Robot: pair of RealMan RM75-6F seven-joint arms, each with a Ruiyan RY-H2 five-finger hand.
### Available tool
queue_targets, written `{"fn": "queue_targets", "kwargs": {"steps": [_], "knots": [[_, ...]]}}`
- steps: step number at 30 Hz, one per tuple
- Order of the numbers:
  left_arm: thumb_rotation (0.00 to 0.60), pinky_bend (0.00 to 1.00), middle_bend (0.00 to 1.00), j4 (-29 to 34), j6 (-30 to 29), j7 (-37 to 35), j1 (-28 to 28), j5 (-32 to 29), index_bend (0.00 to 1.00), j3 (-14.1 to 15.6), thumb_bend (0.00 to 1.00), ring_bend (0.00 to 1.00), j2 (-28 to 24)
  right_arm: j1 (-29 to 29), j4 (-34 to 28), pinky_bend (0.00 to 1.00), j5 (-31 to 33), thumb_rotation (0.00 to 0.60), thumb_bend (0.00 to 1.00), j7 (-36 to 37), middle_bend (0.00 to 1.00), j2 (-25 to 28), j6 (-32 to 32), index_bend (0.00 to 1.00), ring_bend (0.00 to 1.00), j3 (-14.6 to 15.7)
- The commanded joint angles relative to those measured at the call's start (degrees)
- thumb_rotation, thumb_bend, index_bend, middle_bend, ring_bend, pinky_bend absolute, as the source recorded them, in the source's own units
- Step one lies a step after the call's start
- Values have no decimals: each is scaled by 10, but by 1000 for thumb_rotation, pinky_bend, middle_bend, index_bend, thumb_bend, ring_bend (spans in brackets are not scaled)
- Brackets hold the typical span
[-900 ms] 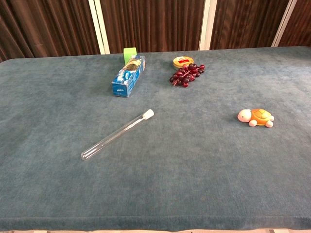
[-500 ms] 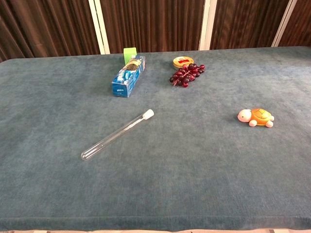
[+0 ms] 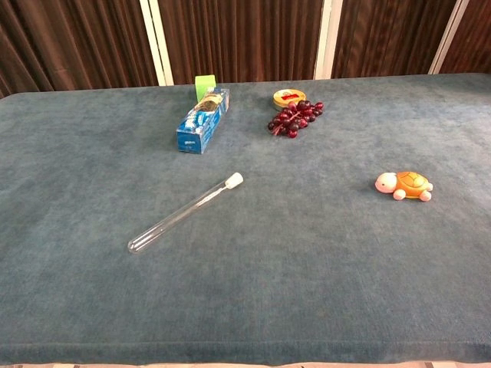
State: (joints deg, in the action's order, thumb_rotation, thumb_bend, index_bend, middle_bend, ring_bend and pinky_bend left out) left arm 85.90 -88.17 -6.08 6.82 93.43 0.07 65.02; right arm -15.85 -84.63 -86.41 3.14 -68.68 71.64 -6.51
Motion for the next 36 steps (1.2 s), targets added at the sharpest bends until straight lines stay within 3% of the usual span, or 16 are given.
{"fn": "queue_targets", "kwargs": {"steps": [1,15,36], "knots": [[600,353,230,-1,0,-2,0,0,310,-1,489,188,0,-31,8,1000,15,600,209,-24,389,-22,-38,460,1000,-5],[600,354,231,-2,-2,-17,-3,0,311,2,489,193,-6,-90,80,1000,73,600,214,-62,413,-114,-110,492,1000,-21],[600,355,234,-4,-9,-37,-6,2,312,2,488,204,-11,-142,209,1000,105,600,278,-39,438,-220,-155,527,1000,-29]]}}
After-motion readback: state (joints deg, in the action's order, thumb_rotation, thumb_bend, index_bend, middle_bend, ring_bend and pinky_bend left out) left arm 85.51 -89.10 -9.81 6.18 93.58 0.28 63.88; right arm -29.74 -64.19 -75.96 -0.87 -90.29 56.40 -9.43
